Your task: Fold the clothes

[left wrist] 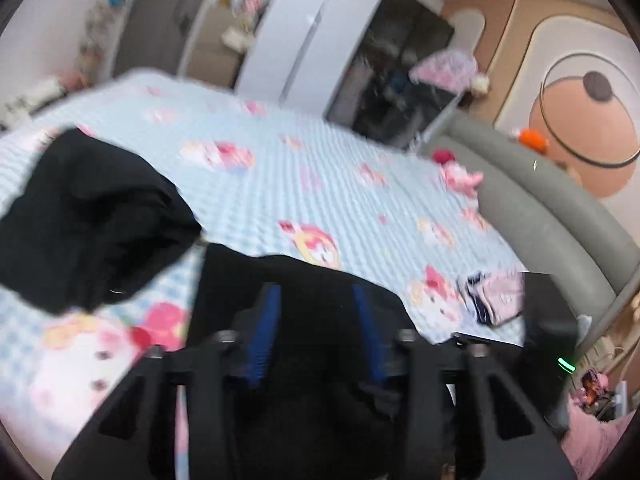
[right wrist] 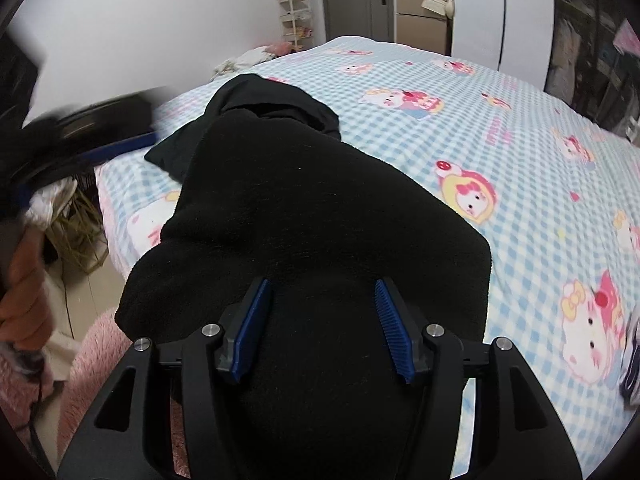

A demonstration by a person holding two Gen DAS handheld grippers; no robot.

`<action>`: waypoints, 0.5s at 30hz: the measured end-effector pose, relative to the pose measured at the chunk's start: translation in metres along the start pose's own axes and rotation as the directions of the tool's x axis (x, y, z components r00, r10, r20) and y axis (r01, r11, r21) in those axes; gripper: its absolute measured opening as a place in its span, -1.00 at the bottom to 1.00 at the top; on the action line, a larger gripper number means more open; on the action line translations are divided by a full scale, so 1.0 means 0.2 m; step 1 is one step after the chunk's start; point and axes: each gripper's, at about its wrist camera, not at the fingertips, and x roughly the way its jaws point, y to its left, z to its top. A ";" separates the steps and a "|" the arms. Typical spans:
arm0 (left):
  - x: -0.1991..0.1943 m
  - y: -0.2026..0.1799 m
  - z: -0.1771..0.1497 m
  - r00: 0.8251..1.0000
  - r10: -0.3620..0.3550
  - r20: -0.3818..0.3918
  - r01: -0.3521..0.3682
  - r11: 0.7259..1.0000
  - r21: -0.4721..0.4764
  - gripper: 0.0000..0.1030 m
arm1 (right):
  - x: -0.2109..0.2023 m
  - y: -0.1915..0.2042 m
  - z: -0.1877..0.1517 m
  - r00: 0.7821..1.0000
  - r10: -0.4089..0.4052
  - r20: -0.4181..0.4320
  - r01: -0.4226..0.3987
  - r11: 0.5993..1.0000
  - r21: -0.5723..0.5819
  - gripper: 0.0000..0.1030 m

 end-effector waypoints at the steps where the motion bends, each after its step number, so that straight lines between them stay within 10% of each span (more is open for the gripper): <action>1: 0.10 0.04 -0.02 0.998 0.025 -0.061 -0.026 0.999 -0.022 -0.40 | 0.00 -0.01 0.00 1.000 0.008 -0.002 -0.008 1.000 0.009 0.12; 5: 0.42 0.25 -0.15 0.965 0.030 -0.261 -0.081 0.979 -0.187 -0.83 | -0.03 -0.09 -0.03 0.996 0.091 -0.018 -0.090 0.995 0.044 0.11; 15: 0.43 0.41 -0.28 0.958 0.115 -0.261 -0.184 0.949 -0.256 -0.94 | -0.09 -0.31 -0.03 0.997 0.029 0.068 -0.045 0.965 0.259 0.27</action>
